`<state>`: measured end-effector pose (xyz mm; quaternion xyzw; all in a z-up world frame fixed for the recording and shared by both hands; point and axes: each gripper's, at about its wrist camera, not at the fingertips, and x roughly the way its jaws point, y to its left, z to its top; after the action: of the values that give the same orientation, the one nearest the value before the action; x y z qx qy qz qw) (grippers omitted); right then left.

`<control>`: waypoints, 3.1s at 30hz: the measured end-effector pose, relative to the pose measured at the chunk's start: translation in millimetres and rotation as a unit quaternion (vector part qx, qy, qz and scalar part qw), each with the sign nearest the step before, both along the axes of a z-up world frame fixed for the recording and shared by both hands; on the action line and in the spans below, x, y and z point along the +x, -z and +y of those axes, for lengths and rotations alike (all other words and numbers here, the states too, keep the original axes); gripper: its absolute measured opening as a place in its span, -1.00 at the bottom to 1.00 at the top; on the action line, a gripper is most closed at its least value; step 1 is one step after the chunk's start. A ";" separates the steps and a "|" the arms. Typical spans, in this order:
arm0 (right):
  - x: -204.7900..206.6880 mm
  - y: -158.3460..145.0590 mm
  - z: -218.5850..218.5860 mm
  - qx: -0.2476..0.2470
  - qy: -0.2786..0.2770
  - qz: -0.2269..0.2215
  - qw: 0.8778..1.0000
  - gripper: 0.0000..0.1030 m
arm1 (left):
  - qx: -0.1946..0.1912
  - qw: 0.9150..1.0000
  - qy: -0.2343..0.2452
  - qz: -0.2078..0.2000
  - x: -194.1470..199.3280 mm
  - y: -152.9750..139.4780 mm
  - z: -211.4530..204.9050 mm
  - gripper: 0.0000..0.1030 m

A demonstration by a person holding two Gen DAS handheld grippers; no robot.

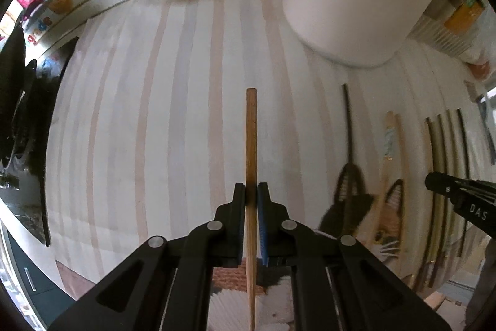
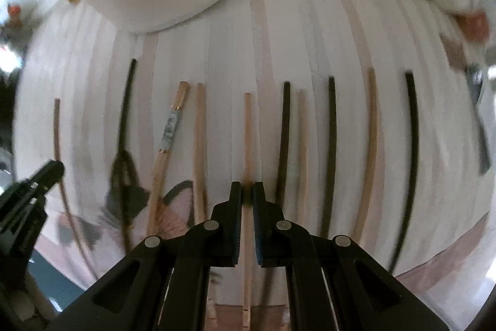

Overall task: Organize utensils
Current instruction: 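Lift both held wooden chopsticks upright toward the cream holder, then lower both chopsticks into the cream holder and open both tools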

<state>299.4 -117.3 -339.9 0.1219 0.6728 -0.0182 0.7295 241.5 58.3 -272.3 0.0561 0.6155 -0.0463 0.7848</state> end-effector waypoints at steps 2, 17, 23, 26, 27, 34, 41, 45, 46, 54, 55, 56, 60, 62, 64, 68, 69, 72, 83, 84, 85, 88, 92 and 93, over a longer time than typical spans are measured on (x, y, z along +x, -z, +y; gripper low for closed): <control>-7.3 -8.4 -5.5 0.012 0.012 -0.020 1.000 -0.87 | -0.007 1.000 -0.001 -0.008 -4.0 -13.2 -6.2 -0.90; -36.1 -80.5 -33.0 0.061 0.009 -0.150 0.987 -0.87 | -0.043 0.996 0.011 -0.077 23.0 -92.5 -37.6 -0.90; -37.8 -122.4 -36.6 0.085 0.013 -0.203 0.975 -0.87 | -0.063 0.993 0.009 -0.101 25.5 -121.6 -39.7 -0.90; -37.7 -144.1 -36.8 0.091 0.014 -0.226 0.970 -0.87 | -0.076 0.990 0.008 -0.118 26.1 -139.0 -41.4 -0.90; -36.8 -153.2 -36.0 0.093 0.015 -0.237 0.967 -0.87 | -0.083 0.989 0.009 -0.124 25.5 -145.8 -42.9 -0.90; -26.0 -219.8 -45.9 0.112 0.018 -0.309 0.944 -0.87 | -0.119 0.973 0.009 -0.198 39.0 -217.6 -52.5 -0.90; 15.8 -286.7 -68.2 0.109 0.042 -0.381 0.917 -0.87 | -0.128 0.954 0.009 -0.271 81.2 -278.3 -65.7 -0.90; 46.6 -312.2 -77.4 0.101 0.057 -0.409 0.905 -0.87 | -0.125 0.948 0.014 -0.293 114.2 -296.8 -74.9 -0.90; 55.6 -318.8 -79.2 0.097 0.059 -0.418 0.901 -0.87 | -0.125 0.946 0.014 -0.298 121.1 -299.5 -76.0 -0.90; 110.8 -343.7 -86.5 0.071 0.075 -0.466 0.879 -0.87 | -0.135 0.937 0.010 -0.322 184.3 -307.5 -81.8 -0.90; 115.9 -344.6 -87.4 0.070 0.077 -0.469 0.877 -0.87 | -0.136 0.936 0.009 -0.323 190.2 -307.0 -82.5 -0.90; 123.3 -344.4 -88.6 0.070 0.079 -0.472 0.875 -0.87 | -0.137 0.936 0.009 -0.324 196.8 -305.3 -82.8 -0.90; 144.4 -337.9 -91.7 0.069 0.086 -0.477 0.872 -0.87 | -0.143 0.936 0.009 -0.322 221.6 -295.9 -85.3 -0.90; 154.3 -331.2 -92.9 0.071 0.089 -0.479 0.870 -0.87 | -0.143 0.937 0.011 -0.319 233.6 -289.0 -88.3 -0.90; 162.6 -326.2 -93.2 0.072 0.092 -0.480 0.869 -0.87 | -0.143 0.938 0.014 -0.315 245.0 -280.7 -90.4 -0.90; 174.5 -317.2 -88.8 0.067 0.086 -0.488 0.866 -0.87 | -0.142 0.940 0.017 -0.308 259.8 -264.7 -93.4 -0.90; 177.1 -314.0 -87.5 0.066 0.084 -0.488 0.866 -0.87 | -0.142 0.941 0.018 -0.307 261.6 -261.5 -93.8 -0.90; 184.6 -301.6 -84.8 0.066 0.076 -0.484 0.870 -0.87 | -0.140 0.944 0.020 -0.298 269.0 -252.1 -94.8 -0.90; 177.3 -283.6 -68.6 0.043 0.033 -0.476 0.878 -0.87 | -0.122 0.954 0.025 -0.273 262.3 -229.1 -91.5 -0.90; 174.9 -282.5 -67.9 0.043 0.032 -0.476 0.878 -0.87 | -0.119 0.955 0.027 -0.271 259.2 -227.8 -91.3 -0.90; 171.6 -281.5 -68.5 0.044 0.031 -0.475 0.878 -0.87 | -0.117 0.955 0.028 -0.270 255.2 -227.3 -92.2 -0.90; 160.3 -280.0 -70.6 0.045 0.032 -0.473 0.879 -0.87 | -0.114 0.957 0.028 -0.265 245.6 -225.4 -88.8 -0.90; 148.5 -276.3 -71.2 0.049 0.029 -0.464 0.884 -0.87 | -0.113 0.960 0.025 -0.256 233.3 -223.4 -87.9 -0.85; 145.9 -279.4 -69.2 0.051 0.025 -0.460 0.886 -0.87 | -0.113 0.961 0.022 -0.253 231.1 -224.9 -85.7 -0.82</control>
<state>445.3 -186.5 -60.5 0.1703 0.2581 0.0557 0.9493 472.6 -27.4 -47.4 -0.0091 0.3859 -0.1167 0.9151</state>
